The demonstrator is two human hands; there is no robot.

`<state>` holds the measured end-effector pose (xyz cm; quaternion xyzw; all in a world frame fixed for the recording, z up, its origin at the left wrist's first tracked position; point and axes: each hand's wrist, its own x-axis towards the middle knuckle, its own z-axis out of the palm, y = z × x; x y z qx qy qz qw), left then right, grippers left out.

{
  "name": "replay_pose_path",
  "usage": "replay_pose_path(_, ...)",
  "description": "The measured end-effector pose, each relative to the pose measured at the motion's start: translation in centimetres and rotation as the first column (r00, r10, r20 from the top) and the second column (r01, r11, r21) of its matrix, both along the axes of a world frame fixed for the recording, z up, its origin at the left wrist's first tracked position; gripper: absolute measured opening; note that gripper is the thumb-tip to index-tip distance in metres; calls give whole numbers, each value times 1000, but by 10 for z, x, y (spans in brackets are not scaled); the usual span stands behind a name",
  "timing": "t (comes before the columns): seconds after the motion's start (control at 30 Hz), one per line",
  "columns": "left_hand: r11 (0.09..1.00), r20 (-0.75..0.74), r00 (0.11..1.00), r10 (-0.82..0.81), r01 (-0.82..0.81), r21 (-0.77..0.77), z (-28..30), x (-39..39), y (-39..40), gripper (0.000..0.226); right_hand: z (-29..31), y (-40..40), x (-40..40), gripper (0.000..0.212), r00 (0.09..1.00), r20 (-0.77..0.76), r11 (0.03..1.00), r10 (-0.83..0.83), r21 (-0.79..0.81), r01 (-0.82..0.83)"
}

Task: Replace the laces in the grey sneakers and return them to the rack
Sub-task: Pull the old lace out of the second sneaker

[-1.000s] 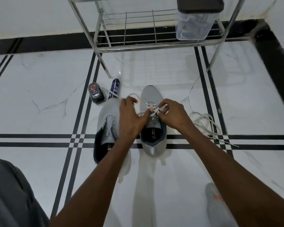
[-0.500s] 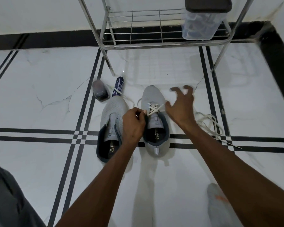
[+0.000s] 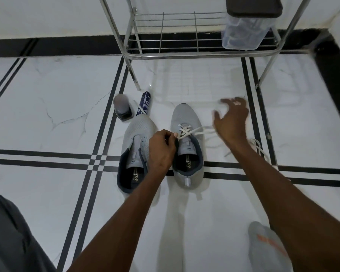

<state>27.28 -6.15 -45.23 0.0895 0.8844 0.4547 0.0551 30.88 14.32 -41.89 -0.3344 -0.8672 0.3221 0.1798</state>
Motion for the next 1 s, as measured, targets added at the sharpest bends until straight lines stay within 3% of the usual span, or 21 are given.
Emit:
replay_pose_path(0.03, 1000, 2, 1000, 0, 0, 1, 0, 0, 1, 25, -8, -13, -3, 27, 981, 107, 987, 162, -38, -159)
replay_pose_path(0.1, 1000, 6, 1000, -9, 9, 7, 1, -1, 3, 24, -19, -45, -6, 33, 842, 356, 914, 405, -125, -387)
replay_pose_path(0.17, 1000, 0, 1000, -20, 20, -5, 0, -1, 5, 24, -24, -63, -6, 42, 752, 467, 864, 466, -57, -500)
replay_pose_path(0.27, 1000, -12, 1000, -14, 14, -5, -2, -2, 5, 24, -22, -63, -4, 30, 736, 468, 785, 489, 132, -606)
replay_pose_path(0.33, 1000, -21, 1000, -5, 5, -8, -1, -2, 3, 25, -16, -58, 0, 23, 804, 331, 828, 494, 103, -551)
replay_pose_path(0.4, 999, -40, 999, -5, 4, -32, 0, -1, 3, 27, -11, -34, -2, 22, 984, 65, 982, 167, -96, -160)
replay_pose_path(0.47, 999, -63, 998, -4, 0, -54, -1, 0, 2, 28, -6, 3, 1, 32, 988, -71, 978, -135, -168, 122)
replay_pose_path(0.5, 998, -71, 997, -8, 4, -56, -1, 1, 2, 29, 2, 17, 3, 39, 988, -27, 979, -155, -141, 150)
replay_pose_path(0.6, 997, -87, 996, -33, 26, -79, 1, 4, 4, 30, 10, 8, 6, 88, 938, 340, 974, 61, -227, 19)
replay_pose_path(0.67, 994, -96, 993, -62, 52, -97, 2, 5, 5, 28, 11, -20, 8, 100, 883, 430, 962, 186, -262, -74)
replay_pose_path(0.8, 978, -122, 981, -150, 129, -164, -1, 5, 8, 26, 5, -48, 8, 59, 879, 377, 933, 292, -315, -174)
replay_pose_path(0.9, 971, -153, 971, -186, 157, -182, -2, 3, 7, 17, -3, -54, 7, 33, 874, 385, 953, 297, -173, -247)
replay_pose_path(1.0, 995, -142, 989, -41, 28, -92, -5, -3, -2, 13, -10, -49, 12, 19, 918, 328, 973, 222, -142, -185)
